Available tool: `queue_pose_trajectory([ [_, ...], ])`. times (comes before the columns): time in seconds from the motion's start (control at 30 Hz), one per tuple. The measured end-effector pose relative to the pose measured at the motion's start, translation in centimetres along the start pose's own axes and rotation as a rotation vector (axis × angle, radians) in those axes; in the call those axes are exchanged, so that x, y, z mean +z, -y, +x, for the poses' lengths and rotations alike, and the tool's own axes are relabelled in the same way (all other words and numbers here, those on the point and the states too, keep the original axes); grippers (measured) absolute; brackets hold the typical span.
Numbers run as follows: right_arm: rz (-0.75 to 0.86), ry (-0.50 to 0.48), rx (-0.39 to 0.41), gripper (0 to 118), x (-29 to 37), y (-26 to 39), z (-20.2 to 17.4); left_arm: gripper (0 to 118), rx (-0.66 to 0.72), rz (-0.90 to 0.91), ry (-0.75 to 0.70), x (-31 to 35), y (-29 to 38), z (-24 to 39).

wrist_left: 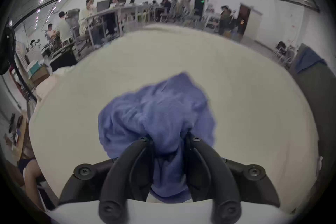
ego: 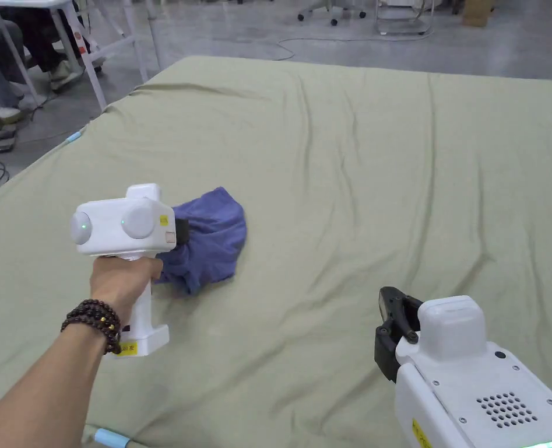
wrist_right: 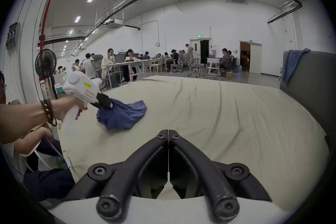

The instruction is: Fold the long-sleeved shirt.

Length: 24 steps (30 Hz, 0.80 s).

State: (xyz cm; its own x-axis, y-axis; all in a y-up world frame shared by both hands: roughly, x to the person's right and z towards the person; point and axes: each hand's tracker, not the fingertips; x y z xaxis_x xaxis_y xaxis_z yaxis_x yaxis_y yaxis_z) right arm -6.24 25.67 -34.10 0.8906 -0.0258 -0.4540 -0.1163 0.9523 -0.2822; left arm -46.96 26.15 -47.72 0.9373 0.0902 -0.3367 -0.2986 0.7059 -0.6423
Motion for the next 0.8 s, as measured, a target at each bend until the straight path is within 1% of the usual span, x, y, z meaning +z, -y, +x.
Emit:
queue_pose_trajectory([
  [0.13,0.017,0.034,-0.025,0,2.1,-0.6,2.6,26,-0.068,0.134,0.129,7.0,-2.8,5.6],
  [0.23,0.046,0.119,-0.056,0,4.7,-1.2,5.5,26,-0.139,0.211,0.263,11.7,-3.3,12.1],
  [0.33,0.072,0.215,-0.104,0,7.8,-1.5,8.8,26,-0.214,0.251,0.409,14.6,-1.2,19.9],
  [0.37,0.077,0.246,-0.117,0,8.8,-1.4,9.8,26,-0.235,0.227,0.451,14.9,-0.3,22.2],
  [0.43,0.079,0.321,-0.131,0,11.1,-1.1,12.1,26,-0.264,0.179,0.553,14.8,3.0,28.2],
  [0.5,0.057,0.386,-0.141,0,12.9,-0.8,13.9,25,-0.295,0.095,0.605,13.6,6.9,33.4],
  [0.6,0.039,0.476,-0.174,0,15.3,-0.2,16.1,25,-0.303,-0.064,0.703,10.0,13.9,39.1],
  [0.67,0.013,0.499,-0.184,0,16.6,0.3,17.5,26,-0.311,-0.163,0.708,8.1,18.3,41.5],
  [0.7,-0.005,0.517,-0.184,0,17.2,0.6,18.2,26,-0.311,-0.199,0.688,7.2,19.8,42.1],
  [0.77,-0.035,0.532,-0.176,0,17.7,1.2,18.9,27,-0.301,-0.173,0.670,6.8,20.9,41.9],
  [0.8,-0.051,0.537,-0.171,0,17.8,1.5,19.2,40,-0.288,-0.135,0.667,7.3,21.0,41.5],
])
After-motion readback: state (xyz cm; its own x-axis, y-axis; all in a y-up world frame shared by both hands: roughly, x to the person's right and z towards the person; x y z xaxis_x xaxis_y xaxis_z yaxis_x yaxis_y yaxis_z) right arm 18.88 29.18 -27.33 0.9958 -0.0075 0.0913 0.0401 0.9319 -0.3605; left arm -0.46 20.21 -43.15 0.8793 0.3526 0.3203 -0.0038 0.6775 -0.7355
